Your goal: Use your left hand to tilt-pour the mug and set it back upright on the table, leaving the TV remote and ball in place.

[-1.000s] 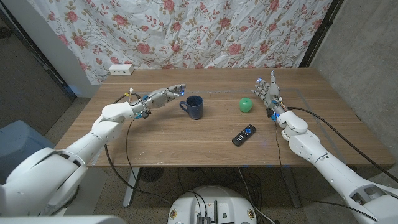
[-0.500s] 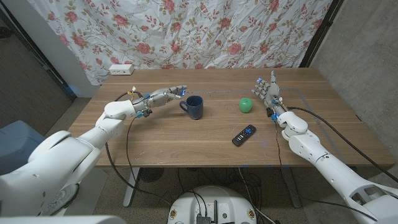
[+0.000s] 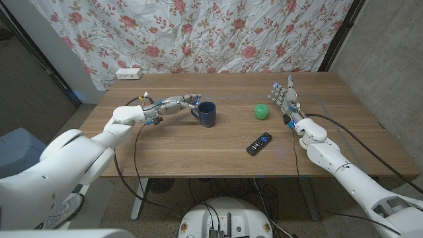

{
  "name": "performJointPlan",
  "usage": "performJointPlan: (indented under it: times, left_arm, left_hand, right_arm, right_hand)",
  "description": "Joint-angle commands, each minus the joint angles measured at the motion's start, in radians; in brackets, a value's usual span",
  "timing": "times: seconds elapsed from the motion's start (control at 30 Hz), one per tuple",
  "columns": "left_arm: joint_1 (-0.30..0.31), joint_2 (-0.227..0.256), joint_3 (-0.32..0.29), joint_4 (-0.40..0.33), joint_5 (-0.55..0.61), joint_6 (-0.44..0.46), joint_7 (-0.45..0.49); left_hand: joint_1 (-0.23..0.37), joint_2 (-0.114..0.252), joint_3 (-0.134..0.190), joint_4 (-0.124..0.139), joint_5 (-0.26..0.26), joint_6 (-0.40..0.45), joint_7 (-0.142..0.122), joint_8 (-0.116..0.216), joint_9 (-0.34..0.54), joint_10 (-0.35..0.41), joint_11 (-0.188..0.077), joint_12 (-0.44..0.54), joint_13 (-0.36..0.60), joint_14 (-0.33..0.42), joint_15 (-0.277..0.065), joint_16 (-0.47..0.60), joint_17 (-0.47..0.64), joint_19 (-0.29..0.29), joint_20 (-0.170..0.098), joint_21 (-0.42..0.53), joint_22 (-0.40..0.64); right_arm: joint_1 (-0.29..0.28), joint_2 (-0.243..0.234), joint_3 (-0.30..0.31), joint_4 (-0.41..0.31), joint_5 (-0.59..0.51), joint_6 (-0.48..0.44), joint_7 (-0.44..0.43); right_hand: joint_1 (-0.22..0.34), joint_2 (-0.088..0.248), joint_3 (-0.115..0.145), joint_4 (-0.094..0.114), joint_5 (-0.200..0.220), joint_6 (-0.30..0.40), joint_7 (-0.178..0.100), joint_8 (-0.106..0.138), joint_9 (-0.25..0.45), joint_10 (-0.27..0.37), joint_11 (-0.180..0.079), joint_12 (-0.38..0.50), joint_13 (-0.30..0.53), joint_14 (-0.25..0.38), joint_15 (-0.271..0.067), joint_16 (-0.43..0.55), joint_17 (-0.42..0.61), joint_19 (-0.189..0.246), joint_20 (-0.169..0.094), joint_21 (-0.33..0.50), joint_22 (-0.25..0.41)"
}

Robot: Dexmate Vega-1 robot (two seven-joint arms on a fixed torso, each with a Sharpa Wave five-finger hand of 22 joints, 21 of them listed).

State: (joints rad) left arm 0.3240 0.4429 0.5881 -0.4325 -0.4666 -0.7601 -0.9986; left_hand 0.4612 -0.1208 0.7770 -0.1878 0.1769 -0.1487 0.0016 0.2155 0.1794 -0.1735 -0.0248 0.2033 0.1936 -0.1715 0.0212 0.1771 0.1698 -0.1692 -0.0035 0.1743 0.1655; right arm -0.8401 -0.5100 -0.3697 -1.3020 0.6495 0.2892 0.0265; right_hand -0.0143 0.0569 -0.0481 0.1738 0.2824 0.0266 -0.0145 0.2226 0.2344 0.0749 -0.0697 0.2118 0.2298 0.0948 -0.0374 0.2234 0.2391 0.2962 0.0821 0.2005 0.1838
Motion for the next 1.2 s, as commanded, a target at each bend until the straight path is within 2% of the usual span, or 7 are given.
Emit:
performJointPlan:
  times: [0.03, 0.43, 0.93, 1.2]
  left_arm:
    - [-0.023, -0.008, 0.015, 0.041, 0.023, 0.006, -0.005]
    - [-0.045, -0.023, 0.047, 0.059, 0.062, 0.018, 0.012]
    - [-0.037, -0.031, 0.051, 0.062, 0.065, 0.004, 0.022]
    - [-0.035, -0.039, 0.052, 0.064, 0.066, 0.001, 0.034]
  left_hand:
    - [0.012, -0.008, -0.001, 0.002, 0.009, -0.016, 0.000, -0.003, 0.006, -0.059, 0.007, -0.003, 0.004, -0.138, 0.007, -0.002, 0.005, -0.172, 0.007, -0.002, 0.002]
    - [0.018, -0.017, -0.004, 0.003, 0.013, -0.054, 0.000, -0.013, 0.007, -0.081, 0.013, -0.007, 0.006, -0.154, 0.018, -0.002, 0.005, -0.175, 0.012, 0.003, 0.002]
    - [0.049, -0.018, -0.002, 0.003, 0.018, -0.008, 0.003, 0.014, 0.008, -0.020, -0.008, 0.018, 0.008, -0.077, -0.007, 0.020, 0.004, -0.092, 0.001, 0.024, 0.001]
    - [0.064, -0.013, 0.002, 0.003, 0.018, 0.014, 0.000, 0.023, 0.008, -0.004, -0.019, 0.022, 0.009, -0.055, -0.016, 0.022, 0.004, -0.069, -0.002, 0.026, 0.001]
  right_arm:
    - [0.000, 0.001, 0.000, 0.001, -0.002, 0.000, -0.004]
    - [0.000, 0.001, 0.000, 0.001, -0.002, 0.001, -0.004]
    - [0.000, 0.000, 0.000, 0.001, -0.001, 0.000, 0.000]
    - [0.000, 0.000, 0.000, 0.000, -0.001, 0.000, 0.000]
  right_hand:
    - [0.002, 0.041, -0.006, -0.001, 0.010, 0.008, -0.001, 0.001, 0.002, 0.003, -0.003, 0.003, 0.005, 0.008, -0.003, 0.007, 0.006, 0.003, 0.000, 0.009, 0.002]
    - [0.002, 0.042, -0.008, -0.001, 0.010, 0.008, -0.002, 0.001, 0.002, 0.002, -0.003, 0.002, 0.005, 0.008, -0.005, 0.007, 0.006, 0.003, 0.000, 0.009, 0.002]
    - [0.002, 0.042, -0.010, -0.001, 0.011, 0.008, -0.001, 0.001, 0.002, 0.002, -0.003, 0.002, 0.005, 0.009, -0.004, 0.008, 0.006, 0.003, 0.000, 0.009, 0.002]
    - [0.003, 0.042, -0.011, -0.001, 0.011, 0.007, 0.000, 0.001, 0.002, 0.002, -0.003, 0.002, 0.005, 0.009, -0.003, 0.008, 0.006, 0.003, 0.000, 0.009, 0.002]
